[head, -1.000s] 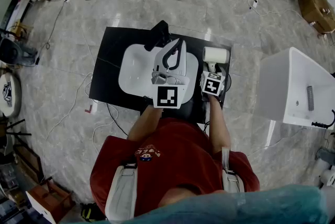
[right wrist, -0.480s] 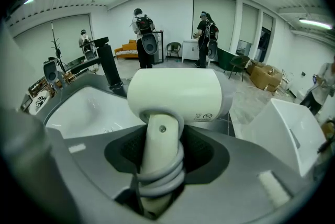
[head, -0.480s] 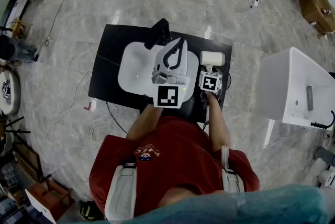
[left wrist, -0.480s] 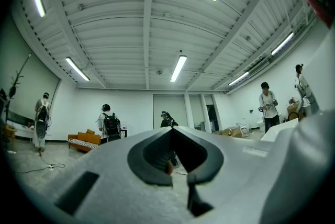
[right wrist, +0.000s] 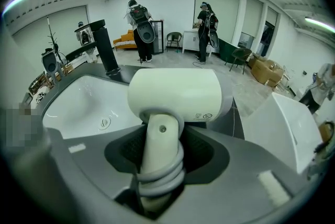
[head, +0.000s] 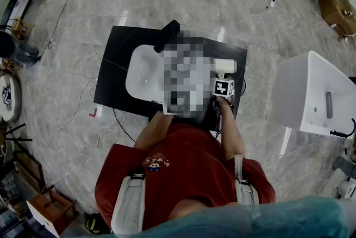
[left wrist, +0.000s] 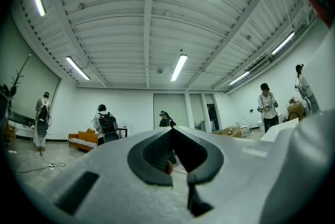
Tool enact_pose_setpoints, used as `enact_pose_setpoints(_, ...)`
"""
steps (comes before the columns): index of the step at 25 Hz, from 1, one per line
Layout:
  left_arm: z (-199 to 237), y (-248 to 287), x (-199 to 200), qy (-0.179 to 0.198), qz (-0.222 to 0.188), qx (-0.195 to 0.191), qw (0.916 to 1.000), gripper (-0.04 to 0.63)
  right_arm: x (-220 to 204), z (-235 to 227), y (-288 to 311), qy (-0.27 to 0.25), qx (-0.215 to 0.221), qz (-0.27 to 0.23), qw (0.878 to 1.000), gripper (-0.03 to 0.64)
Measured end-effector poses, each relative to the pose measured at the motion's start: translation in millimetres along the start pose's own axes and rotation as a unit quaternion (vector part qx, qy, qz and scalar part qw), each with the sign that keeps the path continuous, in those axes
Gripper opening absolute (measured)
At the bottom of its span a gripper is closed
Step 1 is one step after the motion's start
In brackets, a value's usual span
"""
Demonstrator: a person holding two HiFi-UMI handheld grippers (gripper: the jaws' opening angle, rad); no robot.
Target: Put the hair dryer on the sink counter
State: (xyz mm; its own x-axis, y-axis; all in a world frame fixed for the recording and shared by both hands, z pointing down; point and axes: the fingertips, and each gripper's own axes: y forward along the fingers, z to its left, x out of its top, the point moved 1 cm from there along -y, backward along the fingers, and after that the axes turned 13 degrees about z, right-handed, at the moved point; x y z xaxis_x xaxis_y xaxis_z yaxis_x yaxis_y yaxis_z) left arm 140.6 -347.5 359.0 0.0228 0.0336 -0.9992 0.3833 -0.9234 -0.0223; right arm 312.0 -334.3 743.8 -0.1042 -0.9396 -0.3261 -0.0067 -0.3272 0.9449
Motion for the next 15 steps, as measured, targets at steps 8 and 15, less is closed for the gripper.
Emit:
enact_pose_setpoints(8,-0.2,2.0,-3.4,0.002,0.003,-0.001,1.0000,-0.003,2.3,0.8,6.5,-0.005,0.015,-0.007,1.000,0.193)
enact_pose_setpoints(15,-1.8,2.0,-2.7,0.003,0.005,-0.005,1.0000,-0.003,-10.9,-10.9,5.4,0.020,0.007,0.033,0.999,0.199)
